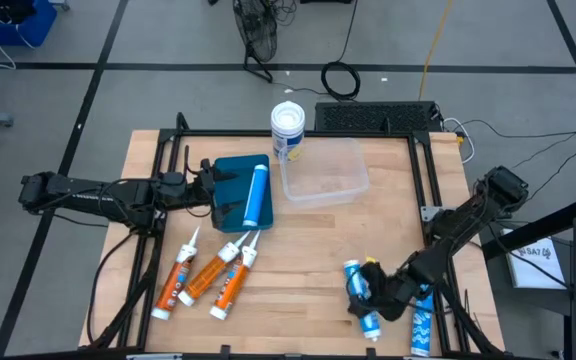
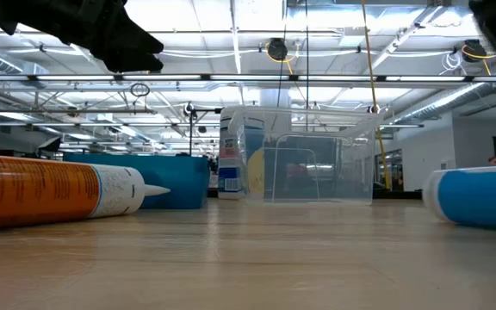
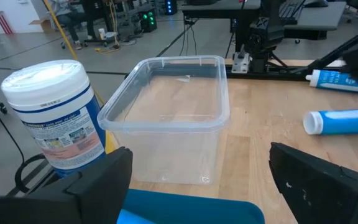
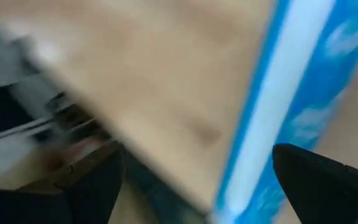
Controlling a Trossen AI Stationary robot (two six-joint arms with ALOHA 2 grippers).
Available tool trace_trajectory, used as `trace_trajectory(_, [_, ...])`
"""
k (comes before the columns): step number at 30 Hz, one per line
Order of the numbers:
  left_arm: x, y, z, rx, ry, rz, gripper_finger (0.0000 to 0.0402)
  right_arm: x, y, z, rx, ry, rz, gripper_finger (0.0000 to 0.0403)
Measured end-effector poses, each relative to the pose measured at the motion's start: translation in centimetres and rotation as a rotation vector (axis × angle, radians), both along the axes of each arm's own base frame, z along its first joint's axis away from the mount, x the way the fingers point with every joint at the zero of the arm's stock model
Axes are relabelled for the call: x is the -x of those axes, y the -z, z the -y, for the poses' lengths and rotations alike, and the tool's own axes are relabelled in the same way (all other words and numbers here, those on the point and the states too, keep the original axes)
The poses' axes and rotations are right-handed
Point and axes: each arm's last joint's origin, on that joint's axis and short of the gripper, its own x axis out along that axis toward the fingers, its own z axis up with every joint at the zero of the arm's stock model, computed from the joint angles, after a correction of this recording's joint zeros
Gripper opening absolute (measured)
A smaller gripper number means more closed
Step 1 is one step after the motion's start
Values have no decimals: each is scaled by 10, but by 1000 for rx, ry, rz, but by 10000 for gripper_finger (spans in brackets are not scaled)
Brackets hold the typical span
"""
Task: Pick & place silicon tubes, Sealant and Lysol wipes
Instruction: Put the blue caulk tube into the blue bin
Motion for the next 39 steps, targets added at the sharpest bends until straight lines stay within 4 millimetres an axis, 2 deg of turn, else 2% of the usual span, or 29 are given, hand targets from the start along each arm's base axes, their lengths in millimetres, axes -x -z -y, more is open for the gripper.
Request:
trace_trajectory(3, [0, 0, 0, 0, 0, -1, 371, -6, 0, -18, -47, 9, 140, 380])
trace_trajectory(12, [0, 0, 0, 0, 0, 0, 365, -20, 30, -74, -159, -41, 374, 380])
trace_trajectory(16, [0, 0, 0, 0, 0, 0, 365, -35, 37, -98, -157, -91, 398, 380])
trace_trajectory(19, [0, 0, 0, 0, 0, 0, 365, -42, 42, -109, -156, -140, 348, 380])
trace_trajectory(24, [0, 0, 0, 0, 0, -1, 365, -42, 52, -109, -87, -156, 287, 379])
trace_trajectory(30, [0, 0, 0, 0, 0, -1, 365, -40, 65, -97, 66, -174, 278, 379])
trace_trajectory(39, [0, 0, 0, 0, 0, -1, 365, -47, 69, -80, 134, -203, 289, 379])
